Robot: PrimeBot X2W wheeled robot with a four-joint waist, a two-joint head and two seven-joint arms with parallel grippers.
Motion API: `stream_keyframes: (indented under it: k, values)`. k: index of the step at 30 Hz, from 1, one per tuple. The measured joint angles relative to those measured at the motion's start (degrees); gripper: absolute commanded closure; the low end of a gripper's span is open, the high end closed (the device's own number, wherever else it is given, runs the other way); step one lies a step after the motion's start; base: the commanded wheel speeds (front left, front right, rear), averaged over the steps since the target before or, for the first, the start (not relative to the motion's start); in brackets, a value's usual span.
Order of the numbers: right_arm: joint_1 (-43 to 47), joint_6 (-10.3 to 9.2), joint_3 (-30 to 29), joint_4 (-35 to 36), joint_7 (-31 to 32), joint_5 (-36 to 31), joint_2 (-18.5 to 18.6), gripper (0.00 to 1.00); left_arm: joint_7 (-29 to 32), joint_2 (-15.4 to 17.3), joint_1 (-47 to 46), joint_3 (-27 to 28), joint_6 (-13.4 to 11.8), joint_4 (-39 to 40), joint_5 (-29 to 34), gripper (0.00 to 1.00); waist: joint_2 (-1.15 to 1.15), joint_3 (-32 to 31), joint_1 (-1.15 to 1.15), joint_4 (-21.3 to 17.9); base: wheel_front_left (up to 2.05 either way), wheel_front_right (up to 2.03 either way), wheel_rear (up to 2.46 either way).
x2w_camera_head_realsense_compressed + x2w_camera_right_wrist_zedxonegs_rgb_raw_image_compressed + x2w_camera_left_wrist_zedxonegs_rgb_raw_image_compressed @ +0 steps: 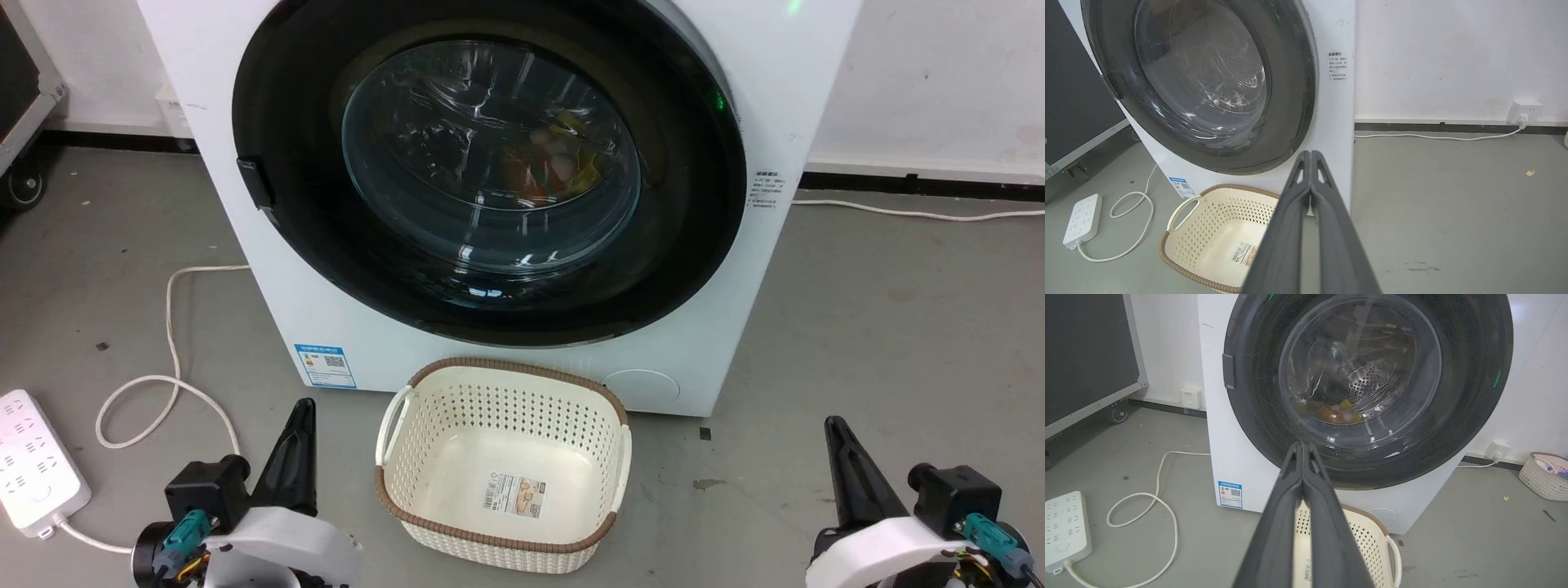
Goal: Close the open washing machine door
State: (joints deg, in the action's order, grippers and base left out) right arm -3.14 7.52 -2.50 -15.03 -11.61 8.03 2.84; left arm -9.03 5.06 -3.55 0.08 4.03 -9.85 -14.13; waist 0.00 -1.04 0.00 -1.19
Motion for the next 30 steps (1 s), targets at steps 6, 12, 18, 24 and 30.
stream_keyframes:
  k: [6,12,18,24,30]
  values:
    - [0.01,0.00,0.13,0.88,0.77,-0.46,0.00,1.00,0.47,-0.11,0.03,-0.02,-0.34,0.47,0.67,1.00,0.00,0.06,0.00,0.08,0.00,0.00,0.00]
    - [0.03,0.00,0.24,1.46,1.16,-0.58,0.00,1.00,0.97,-0.21,0.07,-0.03,-0.41,0.96,1.29,1.00,0.00,0.11,0.00,0.13,0.00,0.00,0.00]
    - [0.06,0.00,0.42,2.41,1.96,-1.03,0.00,1.00,1.53,-0.29,0.13,0.01,-0.58,1.46,2.07,1.00,0.00,0.17,0.00,0.20,0.00,0.00,0.00]
    - [0.09,0.00,0.54,3.11,2.50,-1.48,0.00,1.00,1.98,-0.44,0.19,-0.01,-0.88,2.03,2.99,1.00,0.00,0.23,0.00,0.26,0.00,0.00,0.00]
    - [0.24,0.00,0.68,3.76,3.02,-2.02,0.00,1.00,2.46,-0.51,0.26,-0.01,-0.90,2.43,3.52,1.00,0.00,0.27,0.00,0.32,0.00,0.00,0.00]
